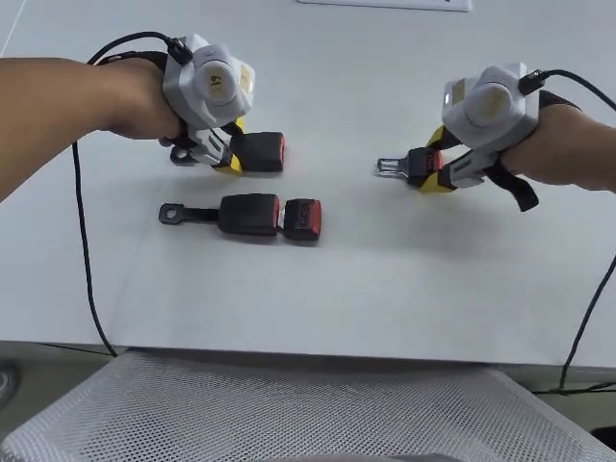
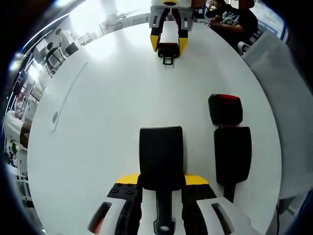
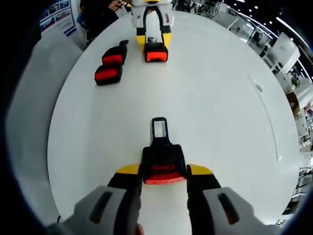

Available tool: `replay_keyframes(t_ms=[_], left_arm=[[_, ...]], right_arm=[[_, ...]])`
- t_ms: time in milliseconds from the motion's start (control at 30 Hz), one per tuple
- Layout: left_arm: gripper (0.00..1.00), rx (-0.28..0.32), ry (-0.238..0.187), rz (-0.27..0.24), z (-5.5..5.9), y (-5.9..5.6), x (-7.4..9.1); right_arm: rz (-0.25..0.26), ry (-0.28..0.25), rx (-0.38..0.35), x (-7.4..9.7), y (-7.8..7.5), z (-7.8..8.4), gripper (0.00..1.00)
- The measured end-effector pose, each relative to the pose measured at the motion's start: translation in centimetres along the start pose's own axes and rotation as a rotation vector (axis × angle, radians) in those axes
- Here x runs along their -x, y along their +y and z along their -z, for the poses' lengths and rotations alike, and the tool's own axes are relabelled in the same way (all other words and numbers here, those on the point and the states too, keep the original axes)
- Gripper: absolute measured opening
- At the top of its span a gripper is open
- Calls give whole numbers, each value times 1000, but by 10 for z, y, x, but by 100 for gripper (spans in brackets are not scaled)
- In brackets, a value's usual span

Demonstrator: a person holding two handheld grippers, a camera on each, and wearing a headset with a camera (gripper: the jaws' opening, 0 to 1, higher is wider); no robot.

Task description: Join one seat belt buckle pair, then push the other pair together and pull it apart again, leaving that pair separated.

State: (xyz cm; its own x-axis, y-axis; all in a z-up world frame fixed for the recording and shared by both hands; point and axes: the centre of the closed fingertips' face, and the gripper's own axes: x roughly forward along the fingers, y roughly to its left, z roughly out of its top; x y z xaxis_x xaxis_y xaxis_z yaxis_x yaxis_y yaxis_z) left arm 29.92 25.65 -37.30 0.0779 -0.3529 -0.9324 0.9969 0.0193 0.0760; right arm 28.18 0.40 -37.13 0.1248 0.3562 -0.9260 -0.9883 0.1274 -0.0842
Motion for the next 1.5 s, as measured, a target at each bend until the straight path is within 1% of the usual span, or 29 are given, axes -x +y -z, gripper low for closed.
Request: replay_keyframes(t_ms=[100,200,300,400,533,567,600,667,700,767,800,833,867,900,933,1000,1033,1067,1133,1167,1200,1233,1267,1300,1333,1367,1400,1433,1500], left_arm=[[31,-3,-9,0,0,0,0],[31,-8,-15,3,-1,-1,1],[31,-13,-12,8,-1,-1,1],[31,-11,-9,10,-1,-1,1],[31,-11,-4,-3,-2,-1,1],[31,2,-4,-8,-2,0,1],[32,35,-8,-15,-1,0,2],[32,75,-32,-26,0,2,3],[32,94,-33,-29,2,2,4],[33,88,-20,-33,8,-1,7],[33,93,-19,-40,9,-1,10],[33,101,-17,-48,9,-4,15],[34,100,-18,-52,9,-5,17],[35,86,-21,-72,11,-7,24],[35,83,-22,-81,11,-9,27],[37,82,-31,-114,13,-11,34],[38,95,-38,-138,13,-10,37],[39,126,-47,-161,14,-11,41],[39,156,-51,-185,16,-15,47],[40,160,-60,-193,16,-17,49],[41,173,-77,-209,15,-21,54],[41,187,-86,-218,14,-24,57],[41,227,-114,-242,12,-27,62],[43,253,-131,-253,11,-30,66],[45,280,-160,-258,8,-36,71],[47,294,-171,-267,7,-40,74],[48,290,-175,-272,7,-48,80],[49,290,-187,-282,6,-53,84],[52,306,-212,-297,3,-66,93]], right_arm=[[-2,17,-4,5,1,12,36],[2,29,-10,9,0,21,36],[15,44,-3,10,-2,22,36],[13,56,-7,10,-1,21,37],[26,82,13,10,-1,20,38],[26,85,17,10,0,20,38],[32,87,16,10,0,20,38],[70,94,14,13,-5,21,43],[73,91,8,15,-4,20,44],[91,47,-46,22,-3,14,44],[104,31,-59,25,-3,11,44],[113,15,-89,31,-1,9,43],[114,7,-95,32,-1,7,43],[120,-36,-119,37,4,1,43],[121,-44,-127,39,8,0,43],[131,-63,-134,43,16,-3,43],[142,-73,-142,45,19,-5,44],[150,-85,-150,46,22,-8,45],[149,-119,-169,50,34,-17,46],[157,-148,-189,52,40,-24,46],[166,-154,-190,54,43,-26,47],[172,-172,-194,56,48,-32,48],[177,-188,-208,58,52,-36,49],[186,-208,-234,60,54,-40,50],[185,-234,-256,63,60,-45,52],[190,-246,-269,65,63,-48,53],[201,-258,-272,69,67,-51,54],[206,-263,-271,71,70,-52,55],[216,-280,-277,76,77,-55,58]])
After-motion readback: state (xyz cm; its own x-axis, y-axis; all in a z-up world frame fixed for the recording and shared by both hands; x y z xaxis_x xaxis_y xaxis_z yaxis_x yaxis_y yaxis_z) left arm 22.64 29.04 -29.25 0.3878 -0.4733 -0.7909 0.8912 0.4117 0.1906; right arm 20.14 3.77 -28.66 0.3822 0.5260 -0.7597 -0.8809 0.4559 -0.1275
